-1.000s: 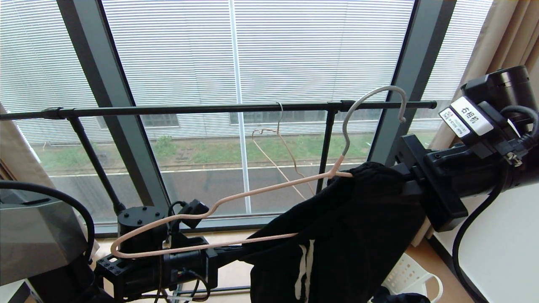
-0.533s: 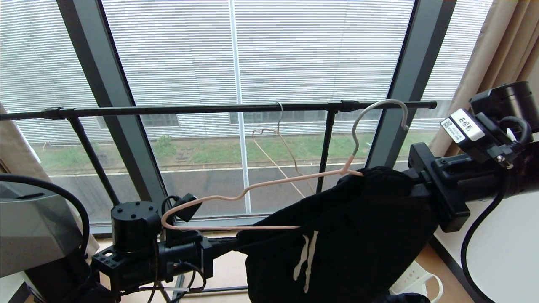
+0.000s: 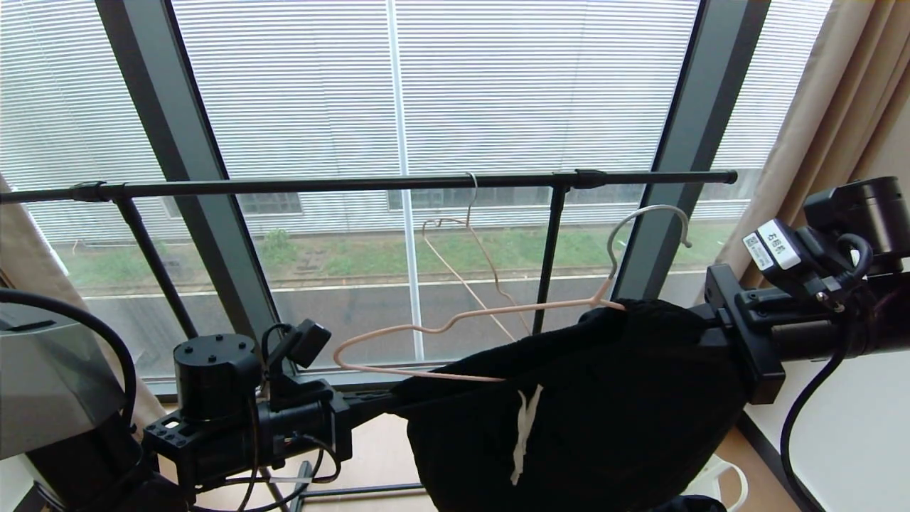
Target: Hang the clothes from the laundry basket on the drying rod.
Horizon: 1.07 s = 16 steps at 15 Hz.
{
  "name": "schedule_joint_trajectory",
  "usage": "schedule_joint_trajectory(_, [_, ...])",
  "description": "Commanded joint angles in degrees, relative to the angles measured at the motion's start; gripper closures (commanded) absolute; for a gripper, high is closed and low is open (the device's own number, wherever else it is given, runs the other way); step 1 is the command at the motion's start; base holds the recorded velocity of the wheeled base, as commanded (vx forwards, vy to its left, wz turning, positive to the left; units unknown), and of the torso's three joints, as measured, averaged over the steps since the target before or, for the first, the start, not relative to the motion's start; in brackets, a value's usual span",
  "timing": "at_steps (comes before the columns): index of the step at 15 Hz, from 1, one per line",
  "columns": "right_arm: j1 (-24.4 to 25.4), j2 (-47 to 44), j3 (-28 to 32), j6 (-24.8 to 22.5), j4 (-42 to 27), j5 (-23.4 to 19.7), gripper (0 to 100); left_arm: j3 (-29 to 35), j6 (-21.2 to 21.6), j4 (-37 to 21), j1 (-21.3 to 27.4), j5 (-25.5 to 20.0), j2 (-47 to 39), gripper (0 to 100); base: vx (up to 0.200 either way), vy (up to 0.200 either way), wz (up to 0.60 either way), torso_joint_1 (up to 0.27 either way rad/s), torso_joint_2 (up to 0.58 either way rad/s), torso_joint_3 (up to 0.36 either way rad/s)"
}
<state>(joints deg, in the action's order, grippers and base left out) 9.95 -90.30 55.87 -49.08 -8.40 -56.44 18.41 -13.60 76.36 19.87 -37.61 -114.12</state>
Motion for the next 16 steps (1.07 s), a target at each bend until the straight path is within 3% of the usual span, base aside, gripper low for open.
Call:
schedule_joint_trajectory(1, [-1.07, -1.29, -0.41, -0.05, -0.04, 0.98, 100, 0.05, -0.02, 0.1, -0.53, -0.01, 0.47, 100, 0.0, 0.0, 0.0, 0.0, 0.0, 0.0])
schedule_joint_trajectory(6, [-1.16, -2.43, -1.82, -0.4, 0.05, 4.5, 100, 0.14, -0.02, 0.02, -1.24, -0.01, 1.09, 100, 0.0, 0.0, 0.0, 0.0, 0.0, 0.0])
schedule_joint_trajectory(16, [-3.36, -2.34, -5.68, -1.19, 0.05, 7.4, 100, 0.93, 0.77, 0.02, -3.61, -0.01, 1.62, 100, 0.0, 0.0, 0.0, 0.0, 0.0, 0.0])
